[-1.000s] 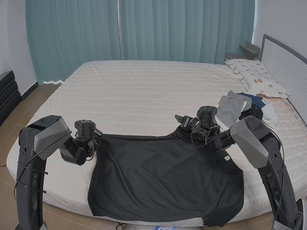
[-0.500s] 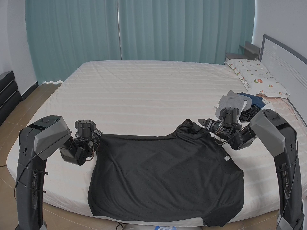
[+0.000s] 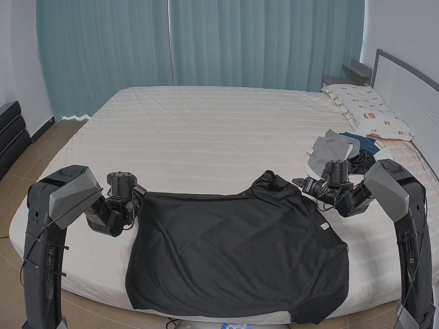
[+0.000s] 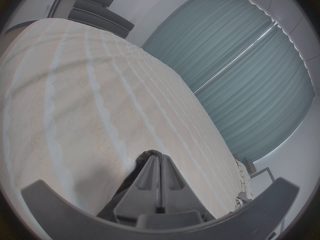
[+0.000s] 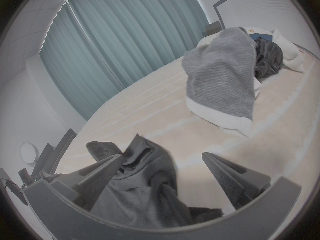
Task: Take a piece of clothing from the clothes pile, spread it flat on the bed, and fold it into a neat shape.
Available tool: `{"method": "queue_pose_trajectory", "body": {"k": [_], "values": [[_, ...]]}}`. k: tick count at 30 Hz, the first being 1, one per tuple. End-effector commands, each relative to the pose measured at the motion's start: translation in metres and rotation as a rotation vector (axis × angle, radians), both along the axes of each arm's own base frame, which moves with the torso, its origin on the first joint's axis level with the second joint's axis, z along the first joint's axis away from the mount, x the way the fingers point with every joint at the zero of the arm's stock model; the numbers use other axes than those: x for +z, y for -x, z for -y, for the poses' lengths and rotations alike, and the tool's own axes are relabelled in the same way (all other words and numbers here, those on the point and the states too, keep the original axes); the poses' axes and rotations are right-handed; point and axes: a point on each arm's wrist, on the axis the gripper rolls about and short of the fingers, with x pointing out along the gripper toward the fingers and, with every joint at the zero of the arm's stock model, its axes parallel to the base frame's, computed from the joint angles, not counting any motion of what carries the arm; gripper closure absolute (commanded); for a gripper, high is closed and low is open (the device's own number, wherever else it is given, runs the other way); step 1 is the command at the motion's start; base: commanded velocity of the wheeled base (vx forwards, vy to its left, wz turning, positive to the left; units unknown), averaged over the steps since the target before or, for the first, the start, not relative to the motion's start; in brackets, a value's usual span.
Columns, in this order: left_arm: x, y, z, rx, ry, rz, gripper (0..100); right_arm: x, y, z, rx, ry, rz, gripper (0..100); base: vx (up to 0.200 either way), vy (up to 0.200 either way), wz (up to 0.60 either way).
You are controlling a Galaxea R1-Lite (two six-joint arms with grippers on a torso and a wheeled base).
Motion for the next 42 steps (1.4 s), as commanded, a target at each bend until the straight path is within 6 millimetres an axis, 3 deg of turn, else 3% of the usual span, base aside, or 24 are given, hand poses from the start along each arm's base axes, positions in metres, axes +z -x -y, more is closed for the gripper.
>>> {"method": "queue_pose_trajectory", "body": {"k": [1,7,8,17,24,29,34,42], "values": [[0.000,0.000,0.000,0.001,0.000,0.000,100,-0.014,0.000,-0.001,0.002,0.001,-0.025,0,0.000,0.000,0.00],[0.000,0.000,0.000,0.001,0.000,0.000,100,-0.023,0.001,-0.005,0.010,0.005,-0.041,0,0.000,0.000,0.00],[0.000,0.000,0.000,0.001,0.000,0.000,100,-0.027,0.002,-0.006,0.013,0.006,-0.051,100,0.000,0.000,0.00],[0.000,-0.001,0.000,-0.001,-0.002,0.005,100,-0.027,-0.002,-0.004,0.001,-0.006,-0.038,100,0.000,0.000,0.00],[0.006,-0.005,-0.004,0.006,-0.009,0.023,100,0.001,-0.006,0.018,-0.080,-0.073,0.027,100,0.000,0.000,0.00],[0.012,-0.009,-0.002,-0.002,-0.035,0.042,100,0.010,-0.008,0.025,-0.095,-0.079,0.059,100,0.000,0.000,0.00],[0.030,-0.020,-0.006,-0.008,-0.188,0.082,100,0.010,-0.009,0.025,-0.095,-0.085,0.111,100,0.000,0.000,0.00],[0.047,-0.037,-0.004,-0.011,-0.221,0.101,100,0.017,-0.013,0.026,-0.145,-0.076,0.204,100,0.000,0.000,0.00]]}}
